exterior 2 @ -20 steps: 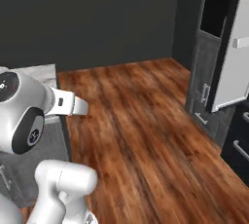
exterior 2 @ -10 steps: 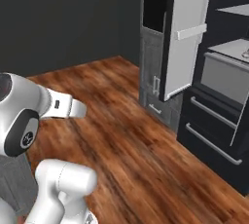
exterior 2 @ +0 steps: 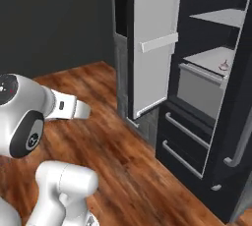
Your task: Retrieve the bottle and the shaker from the cabinet and place them next to the mixing bowl on the counter. Then add garlic from the fridge to the mixing bowl.
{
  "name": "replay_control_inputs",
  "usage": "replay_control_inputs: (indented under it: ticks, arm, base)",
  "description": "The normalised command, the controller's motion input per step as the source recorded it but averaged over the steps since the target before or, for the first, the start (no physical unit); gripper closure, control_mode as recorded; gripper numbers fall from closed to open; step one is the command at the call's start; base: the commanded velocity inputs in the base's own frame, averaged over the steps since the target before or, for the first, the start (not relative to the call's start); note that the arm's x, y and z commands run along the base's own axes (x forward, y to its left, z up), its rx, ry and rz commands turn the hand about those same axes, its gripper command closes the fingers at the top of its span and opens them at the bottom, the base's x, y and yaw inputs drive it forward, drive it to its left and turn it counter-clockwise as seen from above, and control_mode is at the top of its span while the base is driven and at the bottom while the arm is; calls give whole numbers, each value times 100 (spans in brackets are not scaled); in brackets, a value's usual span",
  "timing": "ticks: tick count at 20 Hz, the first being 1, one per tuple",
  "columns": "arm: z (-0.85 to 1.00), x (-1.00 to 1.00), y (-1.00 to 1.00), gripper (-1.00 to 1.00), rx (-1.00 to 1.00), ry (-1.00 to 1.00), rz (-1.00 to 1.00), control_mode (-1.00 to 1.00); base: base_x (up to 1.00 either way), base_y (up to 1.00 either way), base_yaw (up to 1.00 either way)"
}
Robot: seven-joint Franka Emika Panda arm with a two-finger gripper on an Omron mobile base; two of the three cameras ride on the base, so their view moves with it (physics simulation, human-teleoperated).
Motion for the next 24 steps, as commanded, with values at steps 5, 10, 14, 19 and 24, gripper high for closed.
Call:
replay_control_inputs:
  ticks: [5,10,14,19,24]
  arm:
    - [0,0,0,-100,0,0,0,100]
    - [0,0,0,-100,0,0,0,100]
    - [0,0,0,-100,0,0,0,100]
    - [0,0,0,-100,0,0,0,100]
    - [0,0,0,-100,0,0,0,100]
  base:
    - [94,0,-56]
    - [50,19,-73]
    - [10,-33,-31]
    - [82,9,-51]
    - [77,56,-49]
